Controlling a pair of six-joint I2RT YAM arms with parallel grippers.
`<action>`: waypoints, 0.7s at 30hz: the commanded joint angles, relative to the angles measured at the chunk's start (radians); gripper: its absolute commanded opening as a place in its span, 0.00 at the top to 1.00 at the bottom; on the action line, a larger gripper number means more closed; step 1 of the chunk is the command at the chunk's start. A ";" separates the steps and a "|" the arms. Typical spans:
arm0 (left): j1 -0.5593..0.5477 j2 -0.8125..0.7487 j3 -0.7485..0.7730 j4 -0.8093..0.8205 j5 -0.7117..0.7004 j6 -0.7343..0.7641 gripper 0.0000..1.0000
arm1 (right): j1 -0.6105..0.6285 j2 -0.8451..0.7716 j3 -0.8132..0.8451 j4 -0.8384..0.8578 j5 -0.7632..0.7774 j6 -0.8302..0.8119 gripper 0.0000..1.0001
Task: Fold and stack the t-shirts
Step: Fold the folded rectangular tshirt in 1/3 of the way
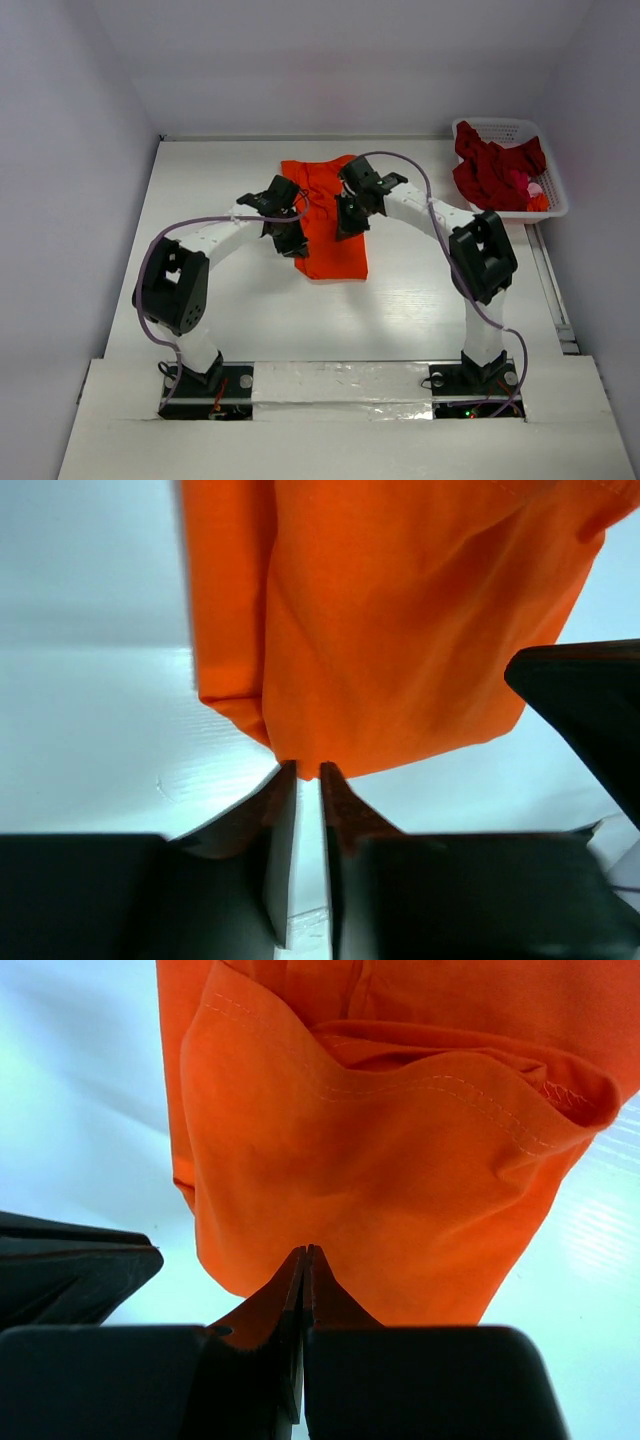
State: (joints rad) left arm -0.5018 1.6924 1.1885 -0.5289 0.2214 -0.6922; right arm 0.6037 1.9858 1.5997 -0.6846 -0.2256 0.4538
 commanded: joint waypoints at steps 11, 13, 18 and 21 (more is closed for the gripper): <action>0.002 -0.048 -0.167 0.107 -0.047 -0.043 0.67 | 0.033 0.022 0.002 0.048 -0.021 0.013 1.00; 0.012 -0.051 -0.167 0.121 -0.042 -0.055 0.80 | 0.042 0.021 0.000 0.051 -0.021 0.013 1.00; 0.022 -0.056 -0.119 0.112 -0.037 -0.056 0.94 | 0.042 0.038 -0.009 0.062 -0.037 0.020 1.00; 0.022 -0.060 -0.106 0.101 -0.036 -0.055 0.94 | 0.042 0.059 -0.018 0.071 -0.041 0.025 1.00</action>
State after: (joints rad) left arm -0.4828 1.6836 1.0378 -0.4255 0.1902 -0.7418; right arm 0.6365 2.0174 1.5883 -0.6586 -0.2466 0.4694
